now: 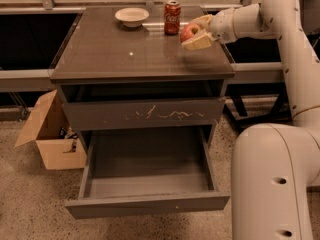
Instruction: Pick apple from middle drawer and place on counter
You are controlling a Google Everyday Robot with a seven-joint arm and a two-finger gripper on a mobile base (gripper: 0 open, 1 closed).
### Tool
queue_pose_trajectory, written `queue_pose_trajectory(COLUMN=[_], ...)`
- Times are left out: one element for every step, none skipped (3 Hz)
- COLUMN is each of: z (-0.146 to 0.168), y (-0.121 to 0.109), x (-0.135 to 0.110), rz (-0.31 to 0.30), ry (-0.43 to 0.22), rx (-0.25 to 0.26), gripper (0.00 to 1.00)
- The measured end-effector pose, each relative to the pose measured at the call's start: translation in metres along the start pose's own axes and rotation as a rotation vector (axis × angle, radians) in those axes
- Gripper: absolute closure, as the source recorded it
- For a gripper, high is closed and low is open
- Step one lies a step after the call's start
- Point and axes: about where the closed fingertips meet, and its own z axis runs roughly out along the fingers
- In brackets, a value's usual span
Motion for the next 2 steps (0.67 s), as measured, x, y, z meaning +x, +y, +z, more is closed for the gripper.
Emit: queue_pose_trajectory(z=[0.0136, 0.0146], y=[-0.0041, -0.0039], x=[0.0063, 0.0064], rz=[0.056, 0.061], ry=[0.011, 0.011], rx=[0.010, 0.009], gripper=[1.00, 0.80])
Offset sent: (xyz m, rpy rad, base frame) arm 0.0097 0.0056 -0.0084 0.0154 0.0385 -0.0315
